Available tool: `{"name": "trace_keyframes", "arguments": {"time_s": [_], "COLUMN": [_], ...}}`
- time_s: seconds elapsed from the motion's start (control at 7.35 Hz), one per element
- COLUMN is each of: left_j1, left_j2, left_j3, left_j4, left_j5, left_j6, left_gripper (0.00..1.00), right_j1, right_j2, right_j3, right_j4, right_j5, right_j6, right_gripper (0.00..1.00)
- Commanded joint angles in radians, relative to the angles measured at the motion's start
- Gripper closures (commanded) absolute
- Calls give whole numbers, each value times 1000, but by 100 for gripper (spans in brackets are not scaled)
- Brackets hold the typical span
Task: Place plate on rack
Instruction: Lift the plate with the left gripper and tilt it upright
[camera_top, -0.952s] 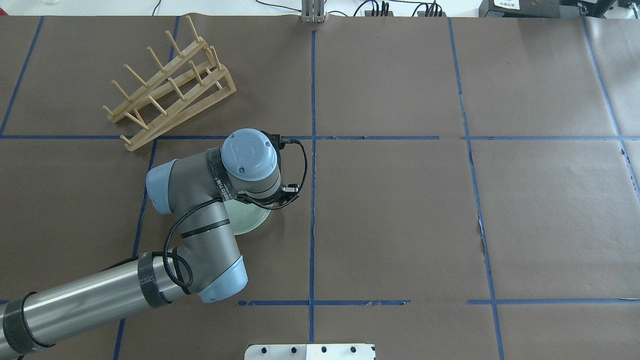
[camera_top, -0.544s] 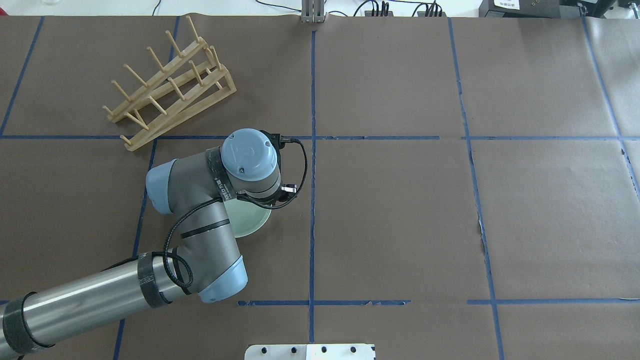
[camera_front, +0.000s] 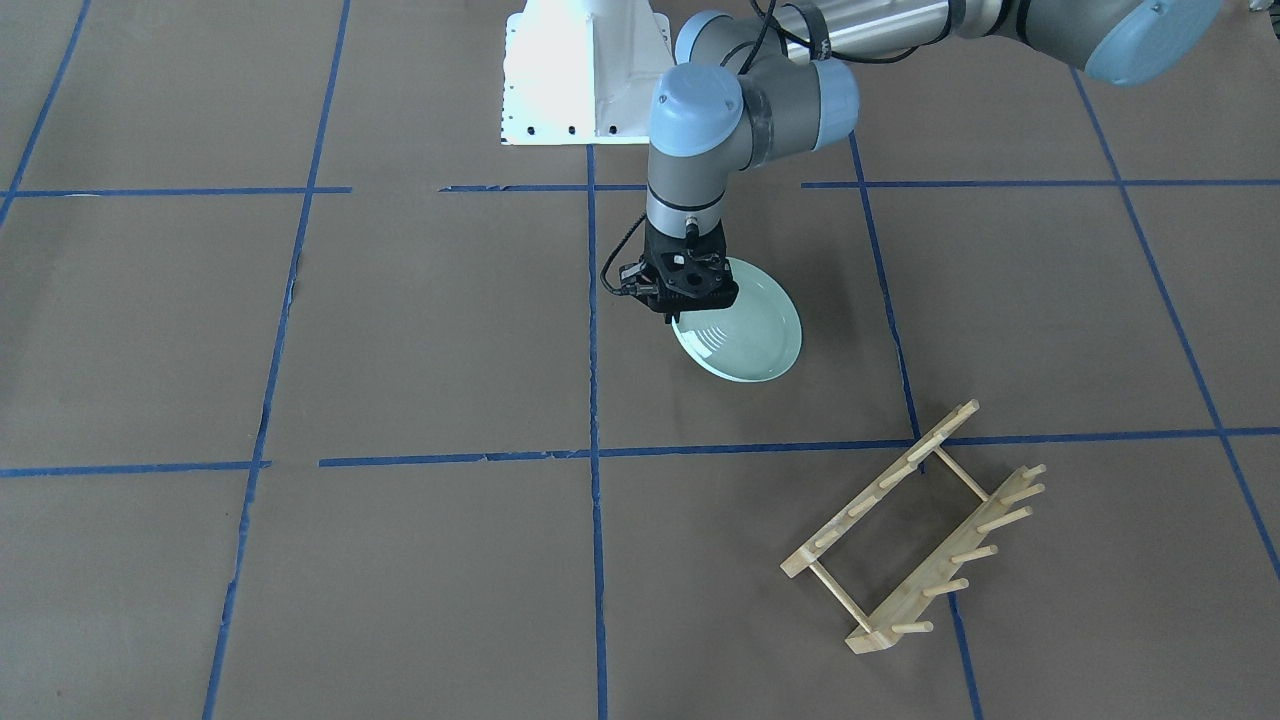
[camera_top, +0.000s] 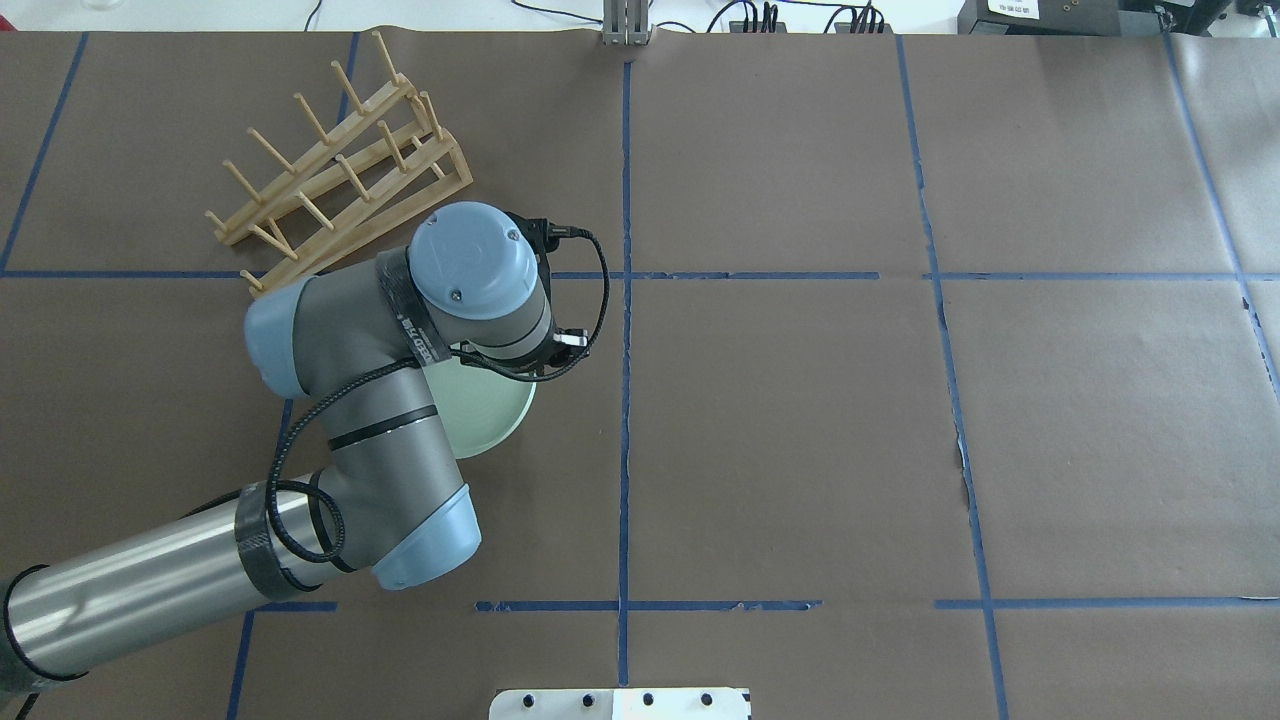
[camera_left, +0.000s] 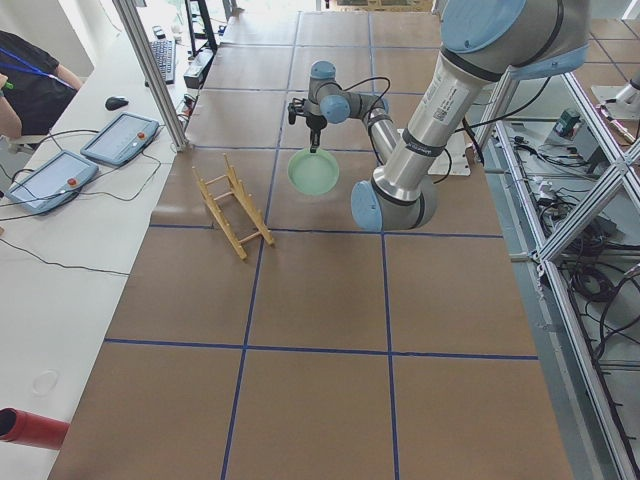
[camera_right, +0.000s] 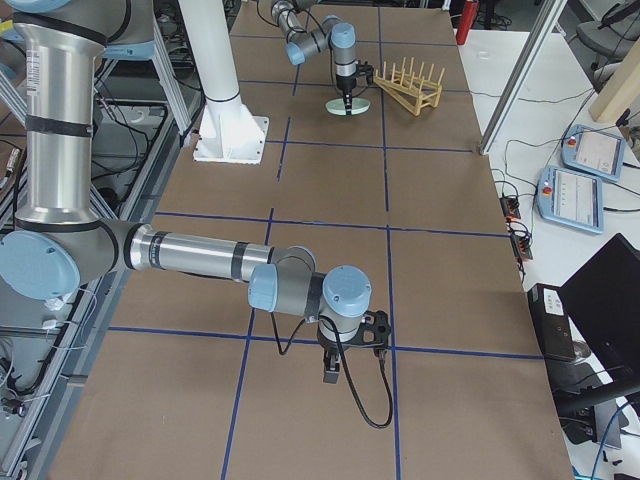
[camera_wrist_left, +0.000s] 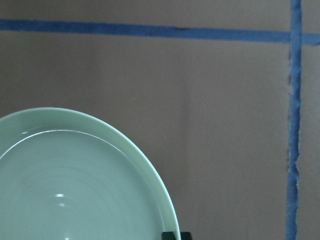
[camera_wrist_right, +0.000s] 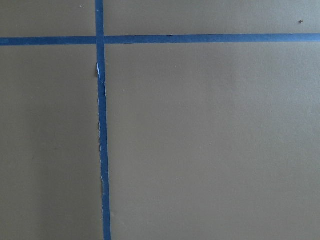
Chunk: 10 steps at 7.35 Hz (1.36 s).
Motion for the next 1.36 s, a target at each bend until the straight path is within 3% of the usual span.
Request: {"name": "trace_keyframes", "arguments": {"time_s": [0.0, 0.14, 0.27, 0.41, 0.82, 1.22], "left_j1": [-146, -295, -442, -512, -578, -578], "left_j2": [-25, -28, -33, -28, 108, 267], "left_j3": [-238, -337, -361, -380, -348, -199], "left_j4": [201, 217, 203, 126, -291, -888], "left_j5": [-10, -121, -250, -307, -368, -365], "left_j6": [6, 6, 6, 7, -20, -291], "left_gripper": [100, 100, 100, 100, 100, 100], "right_j1": [0, 0, 0, 0, 0, 0], "right_j2": [0, 0, 0, 0, 0, 0], "right_j3": [0, 0, 0, 0, 0, 0], "right_j4": [0, 0, 0, 0, 0, 0], "right_j5": [0, 0, 0, 0, 0, 0], "right_j6": [0, 0, 0, 0, 0, 0], "right_gripper": [0, 0, 0, 0, 0, 0]}}
